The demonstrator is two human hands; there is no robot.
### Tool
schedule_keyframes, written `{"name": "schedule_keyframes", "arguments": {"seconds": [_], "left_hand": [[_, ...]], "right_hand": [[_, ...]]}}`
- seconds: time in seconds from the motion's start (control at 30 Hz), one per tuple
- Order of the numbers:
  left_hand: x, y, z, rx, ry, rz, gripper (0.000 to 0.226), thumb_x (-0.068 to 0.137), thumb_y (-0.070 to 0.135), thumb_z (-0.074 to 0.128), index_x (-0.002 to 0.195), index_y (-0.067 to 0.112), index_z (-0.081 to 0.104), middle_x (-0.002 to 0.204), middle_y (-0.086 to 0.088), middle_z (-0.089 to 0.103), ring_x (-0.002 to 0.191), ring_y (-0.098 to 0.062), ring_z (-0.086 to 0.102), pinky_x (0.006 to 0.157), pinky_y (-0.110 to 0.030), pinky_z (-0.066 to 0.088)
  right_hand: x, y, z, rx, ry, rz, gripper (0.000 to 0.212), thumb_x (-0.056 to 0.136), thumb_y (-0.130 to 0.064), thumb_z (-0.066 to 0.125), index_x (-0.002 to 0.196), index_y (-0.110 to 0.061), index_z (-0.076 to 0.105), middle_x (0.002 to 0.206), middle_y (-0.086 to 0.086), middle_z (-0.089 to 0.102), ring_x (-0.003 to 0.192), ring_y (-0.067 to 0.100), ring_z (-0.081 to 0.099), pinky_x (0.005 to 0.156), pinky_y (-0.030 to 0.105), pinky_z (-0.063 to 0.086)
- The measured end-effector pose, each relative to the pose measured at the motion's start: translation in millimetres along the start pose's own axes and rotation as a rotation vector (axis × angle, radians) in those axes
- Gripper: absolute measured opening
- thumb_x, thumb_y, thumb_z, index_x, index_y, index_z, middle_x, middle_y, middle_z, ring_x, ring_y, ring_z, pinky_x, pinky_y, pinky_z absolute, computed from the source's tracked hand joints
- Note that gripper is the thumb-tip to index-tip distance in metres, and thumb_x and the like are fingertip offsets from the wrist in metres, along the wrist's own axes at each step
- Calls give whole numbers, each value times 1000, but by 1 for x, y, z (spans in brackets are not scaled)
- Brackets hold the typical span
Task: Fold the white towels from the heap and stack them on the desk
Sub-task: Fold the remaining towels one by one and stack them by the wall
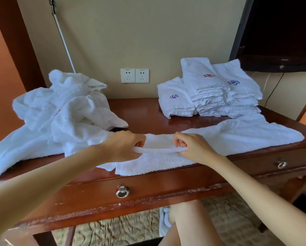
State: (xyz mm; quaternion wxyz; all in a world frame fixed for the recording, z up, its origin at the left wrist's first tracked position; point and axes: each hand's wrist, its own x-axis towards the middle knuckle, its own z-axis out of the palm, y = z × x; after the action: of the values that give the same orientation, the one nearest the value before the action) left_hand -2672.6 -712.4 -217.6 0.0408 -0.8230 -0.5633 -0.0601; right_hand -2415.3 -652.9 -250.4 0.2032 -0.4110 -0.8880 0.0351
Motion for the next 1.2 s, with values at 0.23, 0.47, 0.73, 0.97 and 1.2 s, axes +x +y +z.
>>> {"name": "schedule_keyframes", "arguments": {"seconds": [0.23, 0.47, 0.73, 0.97, 1.2], "left_hand": [[-11, 11, 21, -17, -178, 31, 23, 93, 46, 51, 85, 26, 47, 67, 11, 47, 61, -7, 42, 56, -19, 31], [-17, -15, 33, -87, -5, 70, 55, 75, 72, 47, 111, 32, 51, 120, 14, 41, 109, -5, 39, 95, -20, 33], [-16, -51, 57, -348, 277, -103, 91, 54, 95, 45, 117, 31, 59, 121, 25, 51, 110, -1, 51, 93, -27, 44], [8, -73, 58, -229, 166, -212, 84, 75, 74, 56, 144, 30, 36, 142, 5, 44, 132, -18, 36, 100, -30, 33], [-7, -97, 56, -174, 194, -229, 64, 85, 66, 42, 141, 35, 42, 144, 6, 47, 131, -19, 42, 111, -35, 31]], "right_hand": [[-15, 5, 8, 8, -93, 7, 30, 76, -7, 63, 84, -29, 44, 60, -9, 37, 55, 10, 36, 59, 18, 35], [-15, 13, 15, 41, -44, -51, 28, 81, -55, 63, 94, -32, 53, 86, -20, 50, 82, -1, 50, 68, 13, 38], [-2, 30, 25, -72, -189, -2, 62, 88, -70, 33, 146, -47, 30, 151, -17, 29, 139, 6, 21, 114, 29, 11], [22, 39, 24, -22, -186, 112, 58, 91, -65, 40, 145, -43, 35, 154, -16, 29, 142, 8, 23, 117, 32, 17], [21, 40, 24, 1, -174, 109, 63, 88, -68, 38, 146, -42, 35, 154, -16, 28, 143, 7, 21, 116, 30, 13]]}}
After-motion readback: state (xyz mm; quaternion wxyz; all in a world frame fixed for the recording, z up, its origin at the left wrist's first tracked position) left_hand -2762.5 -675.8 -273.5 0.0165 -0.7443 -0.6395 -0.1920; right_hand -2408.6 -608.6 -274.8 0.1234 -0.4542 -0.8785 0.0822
